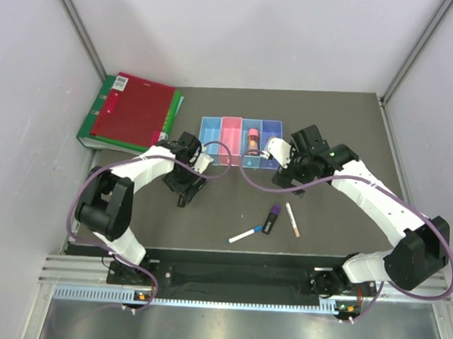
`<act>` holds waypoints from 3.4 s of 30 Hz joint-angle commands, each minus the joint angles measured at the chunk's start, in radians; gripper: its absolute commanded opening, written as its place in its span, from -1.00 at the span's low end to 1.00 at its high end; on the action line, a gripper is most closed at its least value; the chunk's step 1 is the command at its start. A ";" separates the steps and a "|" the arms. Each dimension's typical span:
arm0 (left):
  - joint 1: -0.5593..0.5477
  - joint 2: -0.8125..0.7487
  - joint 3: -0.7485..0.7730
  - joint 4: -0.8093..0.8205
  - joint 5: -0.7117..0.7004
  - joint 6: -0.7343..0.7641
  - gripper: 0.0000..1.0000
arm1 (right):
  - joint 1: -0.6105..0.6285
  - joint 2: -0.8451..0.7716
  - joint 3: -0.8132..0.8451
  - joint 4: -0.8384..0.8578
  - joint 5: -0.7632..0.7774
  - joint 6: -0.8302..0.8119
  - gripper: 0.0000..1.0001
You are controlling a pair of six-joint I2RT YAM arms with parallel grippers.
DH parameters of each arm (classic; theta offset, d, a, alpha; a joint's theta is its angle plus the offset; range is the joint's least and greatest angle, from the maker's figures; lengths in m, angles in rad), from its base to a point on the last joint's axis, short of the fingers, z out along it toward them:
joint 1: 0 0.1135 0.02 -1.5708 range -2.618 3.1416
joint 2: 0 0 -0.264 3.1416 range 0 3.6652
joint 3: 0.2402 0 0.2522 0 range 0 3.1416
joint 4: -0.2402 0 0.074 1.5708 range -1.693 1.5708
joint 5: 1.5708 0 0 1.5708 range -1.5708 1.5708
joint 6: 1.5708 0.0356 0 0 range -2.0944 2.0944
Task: Sort the stationery into containers
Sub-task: Pick up the pen from the center of the board, then place the pen in the storage box.
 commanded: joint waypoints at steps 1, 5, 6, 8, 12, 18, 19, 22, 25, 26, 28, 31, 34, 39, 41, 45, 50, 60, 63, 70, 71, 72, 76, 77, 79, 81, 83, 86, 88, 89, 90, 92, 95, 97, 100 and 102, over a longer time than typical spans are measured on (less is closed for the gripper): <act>0.014 0.048 -0.001 0.087 0.009 -0.036 0.50 | 0.020 -0.038 0.016 -0.004 0.005 -0.018 0.99; 0.021 0.092 0.001 0.132 0.024 -0.052 0.49 | 0.034 -0.055 -0.005 -0.032 -0.011 -0.059 0.99; 0.021 0.100 -0.001 0.136 0.032 -0.056 0.48 | 0.044 -0.070 -0.013 -0.037 -0.013 -0.072 1.00; 0.023 0.116 -0.001 0.153 0.049 -0.069 0.34 | 0.074 -0.089 -0.044 -0.043 -0.047 -0.121 0.99; 0.025 0.133 -0.005 0.159 0.070 -0.072 -0.31 | 0.138 -0.117 -0.120 0.009 0.014 -0.181 0.99; 0.032 0.130 0.004 0.161 0.060 -0.053 -1.00 | 0.117 0.020 -0.002 -0.049 -0.111 0.049 0.99; 0.034 0.129 0.007 0.160 0.060 -0.049 -1.00 | 0.115 0.029 0.007 -0.046 -0.125 0.086 0.99; 0.038 0.120 0.022 0.152 0.060 -0.046 -1.00 | 0.106 0.061 0.050 -0.029 -0.179 0.233 0.99; 0.040 0.094 0.036 0.134 0.052 -0.035 -1.00 | 0.069 0.101 0.076 -0.017 -0.286 0.360 0.99; 0.041 0.075 0.041 0.124 0.049 -0.030 -1.00 | 0.040 0.115 0.077 -0.014 -0.314 0.397 0.99; 0.043 0.043 0.059 0.095 0.040 -0.004 -1.00 | 0.006 0.121 0.065 0.002 -0.396 0.492 0.99; 0.044 -0.012 0.093 0.066 0.020 0.040 -1.00 | -0.075 0.143 0.007 0.019 -0.476 0.606 0.99; 0.048 -0.060 0.131 0.026 0.011 0.077 -1.00 | -0.156 0.172 -0.059 0.065 -0.620 0.711 0.99; 0.049 -0.089 0.200 -0.052 0.012 0.099 -1.00 | -0.187 0.241 -0.107 0.098 -0.671 0.766 0.99; 0.048 -0.098 0.231 -0.066 0.018 0.105 -1.00 | -0.190 0.268 -0.130 0.109 -0.683 0.779 0.99; 0.048 -0.106 0.295 -0.058 0.021 0.128 -1.00 | -0.184 0.310 -0.134 0.137 -0.680 0.801 0.99; 0.048 -0.034 0.442 -0.035 0.041 0.123 -1.00 | -0.143 0.382 -0.087 0.121 -0.645 0.799 0.99; 0.049 0.225 0.624 0.081 0.078 0.102 -1.00 | -0.060 0.387 -0.032 0.097 -0.513 0.802 0.99; 0.051 0.285 0.650 0.122 0.089 0.093 -1.00 | -0.049 0.379 -0.025 0.094 -0.489 0.799 0.99; 0.066 0.422 0.745 0.156 0.109 0.066 -1.00 | -0.014 0.380 -0.005 0.083 -0.440 0.784 1.00; 0.067 0.433 0.774 0.155 0.110 0.059 -1.00 | -0.006 0.385 -0.004 0.083 -0.438 0.781 0.99; 0.074 0.452 0.789 0.155 0.112 0.054 -1.00 | -0.003 0.388 0.001 0.080 -0.435 0.779 0.97; 0.080 0.471 0.831 0.144 0.133 0.025 -1.00 | 0.014 0.402 0.015 0.078 -0.415 0.776 0.93; 0.080 0.471 0.828 0.150 0.136 0.022 -1.00 | 0.015 0.402 0.016 0.075 -0.412 0.776 0.92; 0.080 0.469 0.819 0.156 0.138 0.022 -1.00 | 0.025 0.402 0.019 0.075 -0.403 0.773 0.90; 0.083 0.472 0.811 0.155 0.138 0.025 -1.00 | 0.029 0.402 0.022 0.074 -0.392 0.773 0.89; 0.081 0.476 0.797 0.156 0.143 0.024 -1.00 | 0.038 0.402 0.024 0.072 -0.383 0.773 0.88; 0.081 0.486 0.789 0.146 0.155 0.017 -0.98 | 0.049 0.405 0.028 0.071 -0.372 0.769 0.85; 0.081 0.499 0.791 0.133 0.159 0.013 -0.96 | 0.057 0.407 0.030 0.071 -0.358 0.770 0.79; 0.081 0.502 0.791 0.132 0.166 0.010 -0.95 | 0.060 0.408 0.033 0.068 -0.355 0.770 0.78; 0.081 0.505 0.789 0.132 0.167 0.010 -0.95 | 0.064 0.410 0.037 0.068 -0.349 0.767 0.75; 0.081 0.505 0.783 0.135 0.169 0.008 -0.94 | 0.074 0.414 0.039 0.068 -0.337 0.769 0.70; 0.081 0.508 0.774 0.138 0.175 0.005 -0.92 | 0.083 0.423 0.042 0.065 -0.317 0.769 0.55; 0.081 0.512 0.768 0.135 0.179 0.005 -0.86 | 0.097 0.433 0.050 0.060 -0.291 0.770 0.44; 0.081 0.515 0.766 0.138 0.178 0.005 -0.79 | 0.110 0.440 0.062 0.054 -0.236 0.770 0.37; 0.081 0.515 0.760 0.143 0.182 0.004 -0.77 | 0.106 0.437 0.067 0.048 -0.182 0.770 0.44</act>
